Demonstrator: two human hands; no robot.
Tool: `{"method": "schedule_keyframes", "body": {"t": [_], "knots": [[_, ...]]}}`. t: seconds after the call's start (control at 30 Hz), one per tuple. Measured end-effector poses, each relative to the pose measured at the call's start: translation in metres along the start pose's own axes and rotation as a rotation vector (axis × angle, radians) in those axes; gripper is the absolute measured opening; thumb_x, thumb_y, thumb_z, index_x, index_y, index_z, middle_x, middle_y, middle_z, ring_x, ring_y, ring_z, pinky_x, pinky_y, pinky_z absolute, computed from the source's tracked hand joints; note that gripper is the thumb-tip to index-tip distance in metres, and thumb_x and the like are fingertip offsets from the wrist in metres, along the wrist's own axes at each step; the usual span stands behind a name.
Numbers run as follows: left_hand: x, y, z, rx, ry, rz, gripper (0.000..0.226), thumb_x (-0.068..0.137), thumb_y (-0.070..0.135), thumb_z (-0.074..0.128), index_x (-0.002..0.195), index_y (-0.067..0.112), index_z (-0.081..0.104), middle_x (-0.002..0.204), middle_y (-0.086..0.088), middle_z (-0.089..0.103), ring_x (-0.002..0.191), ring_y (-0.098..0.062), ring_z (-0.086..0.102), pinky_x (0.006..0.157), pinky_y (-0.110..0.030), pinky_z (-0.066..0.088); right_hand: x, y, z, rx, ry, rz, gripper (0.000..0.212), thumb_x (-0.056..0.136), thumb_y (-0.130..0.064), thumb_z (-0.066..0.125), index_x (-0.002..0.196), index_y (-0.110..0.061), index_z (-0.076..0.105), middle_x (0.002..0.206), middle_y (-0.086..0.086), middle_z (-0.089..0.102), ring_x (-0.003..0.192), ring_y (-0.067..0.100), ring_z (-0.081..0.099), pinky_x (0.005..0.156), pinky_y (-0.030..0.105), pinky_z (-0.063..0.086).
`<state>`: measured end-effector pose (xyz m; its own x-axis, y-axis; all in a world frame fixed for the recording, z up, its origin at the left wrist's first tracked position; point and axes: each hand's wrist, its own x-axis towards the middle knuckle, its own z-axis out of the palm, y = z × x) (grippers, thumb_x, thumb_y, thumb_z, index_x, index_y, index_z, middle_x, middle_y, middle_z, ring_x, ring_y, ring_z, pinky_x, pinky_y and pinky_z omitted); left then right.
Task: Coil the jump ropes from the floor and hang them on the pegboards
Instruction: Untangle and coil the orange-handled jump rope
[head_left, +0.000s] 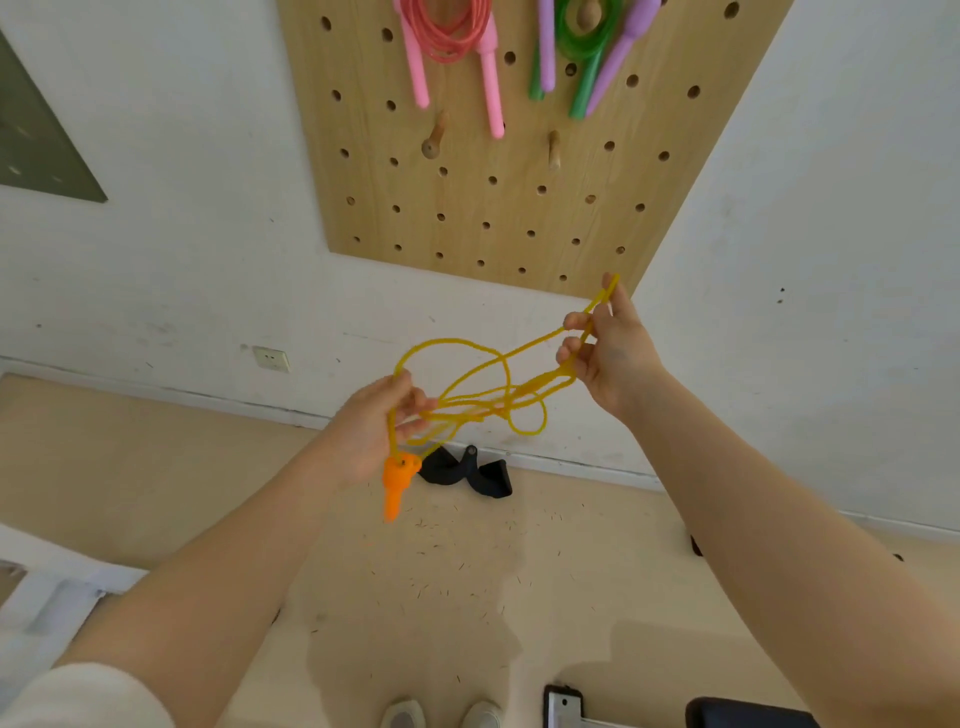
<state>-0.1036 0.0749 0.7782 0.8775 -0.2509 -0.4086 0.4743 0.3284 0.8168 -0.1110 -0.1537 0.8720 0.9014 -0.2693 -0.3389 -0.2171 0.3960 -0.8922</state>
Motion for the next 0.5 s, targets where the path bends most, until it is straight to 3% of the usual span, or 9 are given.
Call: {"method": "schedule_keyframes", "body": {"t": [0.07,0.13,0.2,0.23,0.27,0.33,0.37,0.43,0.5], "knots": [[0.013,-0.001,-0.004,-0.128,0.296,-0.013,0.036,0.101,0.027,0.035,0.069,0.013,0.045,0.059,-0.002,0.056,0.055,-0.009,0.065,0.063,-0.024,0.048,0.001,0.001,0.002,-0.033,0.006,0.016,0.045,0.103,-0.02,0.023,0.144,-0.038,0.024,0.07,0.003,0.044,0.035,0.009,0.029,0.034,0.017,0.03],[0.022,-0.004,-0.008,0.174,0.464,-0.116,0.031,0.101,0.019,0.034,0.075,0.01,0.05,0.077,-0.014,0.055,0.054,-0.014,0.064,0.06,-0.026,0.045,0.0,0.0,0.005,-0.029,-0.027,0.047,0.044,0.103,-0.021,0.023,0.143,-0.039,0.027,0.069,0.003,0.042,0.034,0.007,0.021,0.032,0.016,0.019],[0.024,-0.008,-0.005,0.787,0.467,-0.235,0.024,0.098,0.014,0.039,0.109,0.0,0.054,0.116,-0.025,0.051,0.1,-0.029,0.06,0.082,-0.034,0.046,-0.003,-0.001,0.009,0.036,-0.096,0.09,0.042,0.104,-0.021,0.022,0.141,-0.037,0.03,0.068,0.002,0.04,0.034,0.006,0.02,0.031,0.015,0.016],[0.021,-0.01,0.003,1.044,0.467,-0.196,0.035,0.096,0.017,0.043,0.125,-0.002,0.046,0.133,-0.024,0.042,0.119,-0.034,0.046,0.095,-0.035,0.039,-0.005,-0.002,0.011,0.091,-0.132,0.12,0.04,0.104,-0.02,0.021,0.138,-0.036,0.032,0.067,0.002,0.04,0.033,0.005,0.021,0.03,0.014,0.016],[0.013,-0.009,0.017,1.173,0.439,-0.038,0.043,0.094,0.02,0.047,0.132,0.0,0.041,0.141,-0.021,0.034,0.128,-0.034,0.036,0.102,-0.033,0.032,-0.007,-0.003,0.014,0.157,-0.165,0.153,0.037,0.104,-0.02,0.021,0.134,-0.035,0.036,0.067,0.002,0.04,0.032,0.005,0.022,0.029,0.013,0.016],[-0.007,-0.005,0.048,1.008,0.187,0.318,0.034,0.094,0.02,0.052,0.126,0.01,0.051,0.135,-0.009,0.043,0.126,-0.025,0.04,0.101,-0.023,0.032,-0.011,-0.005,0.02,0.296,-0.22,0.213,0.029,0.104,-0.019,0.021,0.118,-0.032,0.043,0.068,0.003,0.04,0.03,0.004,0.025,0.028,0.012,0.015],[-0.021,-0.002,0.064,0.785,0.008,0.353,0.022,0.095,0.018,0.049,0.115,0.014,0.058,0.121,-0.003,0.055,0.115,-0.021,0.051,0.094,-0.018,0.04,-0.012,-0.006,0.023,0.364,-0.243,0.232,0.028,0.104,-0.019,0.021,0.111,-0.03,0.046,0.067,0.003,0.04,0.03,0.003,0.026,0.028,0.011,0.015],[-0.048,0.002,0.087,0.423,-0.316,0.254,0.019,0.098,0.017,0.042,0.101,0.019,0.06,0.095,0.0,0.067,0.089,-0.018,0.065,0.08,-0.02,0.051,-0.012,-0.011,0.024,0.485,-0.284,0.247,0.027,0.104,-0.019,0.022,0.1,-0.025,0.049,0.063,0.004,0.043,0.029,0.003,0.027,0.028,0.011,0.015],[-0.06,0.005,0.094,0.369,-0.502,0.162,0.019,0.097,0.012,0.044,0.105,0.024,0.055,0.086,0.002,0.068,0.076,-0.017,0.067,0.069,-0.023,0.053,-0.008,-0.018,0.021,0.541,-0.3,0.233,0.027,0.104,-0.02,0.022,0.095,-0.023,0.048,0.059,0.004,0.045,0.028,0.003,0.027,0.027,0.011,0.015]]}}
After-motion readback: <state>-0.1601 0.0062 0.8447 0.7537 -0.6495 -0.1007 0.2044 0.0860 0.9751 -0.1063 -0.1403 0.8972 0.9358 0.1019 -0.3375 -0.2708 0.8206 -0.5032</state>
